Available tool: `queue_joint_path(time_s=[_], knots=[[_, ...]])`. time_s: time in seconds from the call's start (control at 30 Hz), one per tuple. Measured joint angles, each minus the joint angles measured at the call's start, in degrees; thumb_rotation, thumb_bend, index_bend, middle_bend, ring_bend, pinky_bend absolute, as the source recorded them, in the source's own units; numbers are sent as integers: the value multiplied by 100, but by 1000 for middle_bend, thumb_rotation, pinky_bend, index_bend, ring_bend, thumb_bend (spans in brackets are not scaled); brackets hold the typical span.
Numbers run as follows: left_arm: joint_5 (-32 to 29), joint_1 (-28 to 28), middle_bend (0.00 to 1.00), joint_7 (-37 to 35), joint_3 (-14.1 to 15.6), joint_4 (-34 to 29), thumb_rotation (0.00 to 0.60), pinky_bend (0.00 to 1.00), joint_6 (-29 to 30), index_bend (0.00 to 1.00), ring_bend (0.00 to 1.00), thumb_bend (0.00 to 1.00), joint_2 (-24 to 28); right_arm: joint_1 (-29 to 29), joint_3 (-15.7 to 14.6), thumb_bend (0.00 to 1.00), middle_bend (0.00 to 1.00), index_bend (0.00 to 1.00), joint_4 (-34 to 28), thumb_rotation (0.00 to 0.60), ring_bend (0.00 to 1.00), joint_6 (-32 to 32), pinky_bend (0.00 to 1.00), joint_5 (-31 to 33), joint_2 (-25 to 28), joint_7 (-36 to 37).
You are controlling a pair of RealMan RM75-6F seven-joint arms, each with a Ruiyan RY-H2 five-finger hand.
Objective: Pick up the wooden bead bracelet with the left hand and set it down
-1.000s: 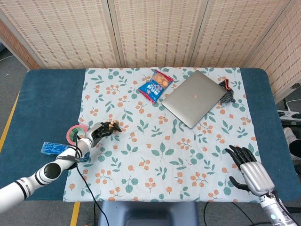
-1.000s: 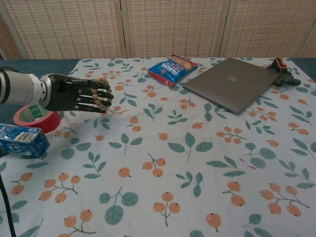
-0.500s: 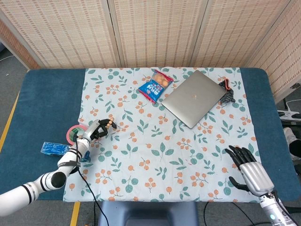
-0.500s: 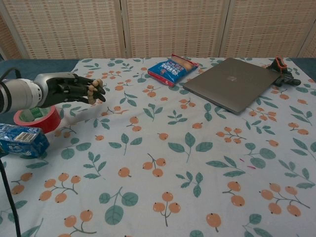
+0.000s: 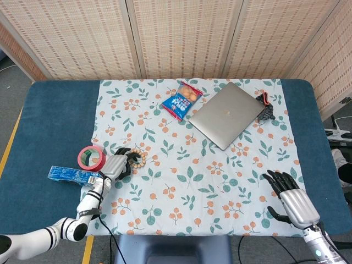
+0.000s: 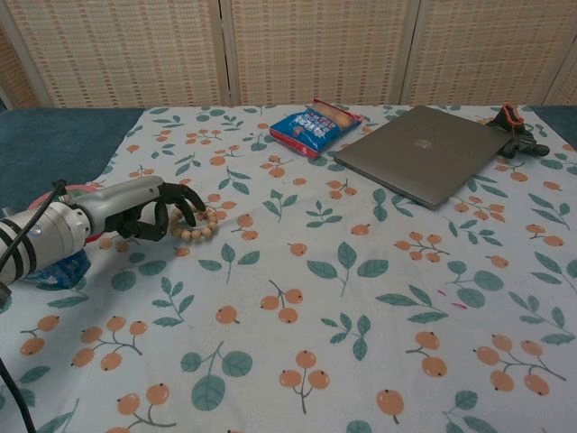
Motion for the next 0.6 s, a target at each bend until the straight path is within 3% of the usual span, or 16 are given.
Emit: queue_joint_path(time_s=[0.13, 0.33, 0.47, 0.53, 0.6], knots=[[173, 76, 163, 6, 27, -10, 600, 59, 418, 61, 33, 904, -98, -1, -1, 269, 0, 0, 5, 600, 0, 2, 0, -4, 5, 9], [448, 293, 54, -203, -51, -310, 600, 58, 1207, 0, 0, 863, -59, 7, -8, 268, 0, 0, 9, 600, 0, -18, 0, -13, -14, -26], [724, 603, 5, -294, 44, -839, 600, 39, 1806, 0, 0, 651, 278, 5, -22, 269, 0, 0, 12, 600, 0, -15, 0, -51, -38, -75], [925, 804, 0, -470, 241, -1207, 600, 13, 1969, 0, 0, 530, 634, 0, -26, 269, 0, 0, 13, 600, 0, -6, 0, -59, -50, -103], [1144, 987, 0, -625, 478, -1466, 600, 5, 2031, 0, 0, 496, 1005, -6, -24, 268, 0, 0, 12, 600, 0, 1, 0, -56, -72, -150]])
